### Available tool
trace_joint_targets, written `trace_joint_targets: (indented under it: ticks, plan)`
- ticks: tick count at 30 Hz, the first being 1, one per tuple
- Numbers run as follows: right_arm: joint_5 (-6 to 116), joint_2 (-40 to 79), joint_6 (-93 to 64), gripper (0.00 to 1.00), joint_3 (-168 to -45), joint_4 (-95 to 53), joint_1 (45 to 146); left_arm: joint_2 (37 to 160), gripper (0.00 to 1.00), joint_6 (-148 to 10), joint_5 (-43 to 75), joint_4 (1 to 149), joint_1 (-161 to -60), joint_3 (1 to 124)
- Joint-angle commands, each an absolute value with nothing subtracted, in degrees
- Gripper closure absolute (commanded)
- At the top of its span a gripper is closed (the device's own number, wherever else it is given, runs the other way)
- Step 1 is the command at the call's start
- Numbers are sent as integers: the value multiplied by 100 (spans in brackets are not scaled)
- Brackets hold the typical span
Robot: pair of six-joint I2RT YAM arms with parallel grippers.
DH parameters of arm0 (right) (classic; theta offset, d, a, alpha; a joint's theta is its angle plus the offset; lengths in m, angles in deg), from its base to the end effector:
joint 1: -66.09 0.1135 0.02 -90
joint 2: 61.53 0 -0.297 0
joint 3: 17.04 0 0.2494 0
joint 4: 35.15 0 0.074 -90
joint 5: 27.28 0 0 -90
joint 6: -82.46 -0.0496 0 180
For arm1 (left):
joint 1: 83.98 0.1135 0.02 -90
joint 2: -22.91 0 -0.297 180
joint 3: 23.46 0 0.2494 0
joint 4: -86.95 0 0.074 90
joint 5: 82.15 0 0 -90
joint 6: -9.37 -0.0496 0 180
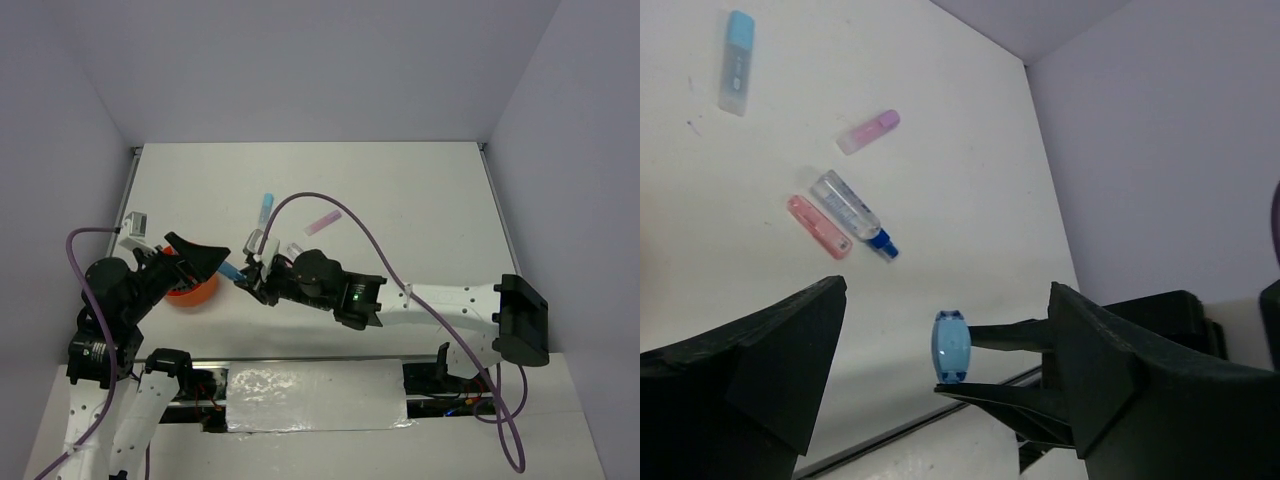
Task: Sort the stationery into containers
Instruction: Pick up the stationery from the center of the board.
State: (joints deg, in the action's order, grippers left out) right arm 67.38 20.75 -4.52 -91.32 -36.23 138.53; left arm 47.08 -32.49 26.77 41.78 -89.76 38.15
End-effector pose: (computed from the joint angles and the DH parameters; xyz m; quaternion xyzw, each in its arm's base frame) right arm 0.1093 0.3321 0.3582 -0.4363 0.6080 0.3523 0.5620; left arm 0.0649 -0.0227 0.3705 -0.1676 0.7318 -0.4045 0.5222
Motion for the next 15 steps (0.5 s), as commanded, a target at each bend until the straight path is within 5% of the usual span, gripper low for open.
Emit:
trace_joint_targets:
  ticks: [1,9,15]
  plan:
    - [7247,1837,-359,84,-8967,-4100,13974,4717,8,-3053,3008,4543,-8996,3872]
    - [7546,1968,-245,83,-9292,-3925,13992,4576,39,-2948,3281,4684,-8996,3687]
    - [7415,1977,-236,83,-9442,-3811,13983,4770,36,-3141,3431,4631,-8996,3661]
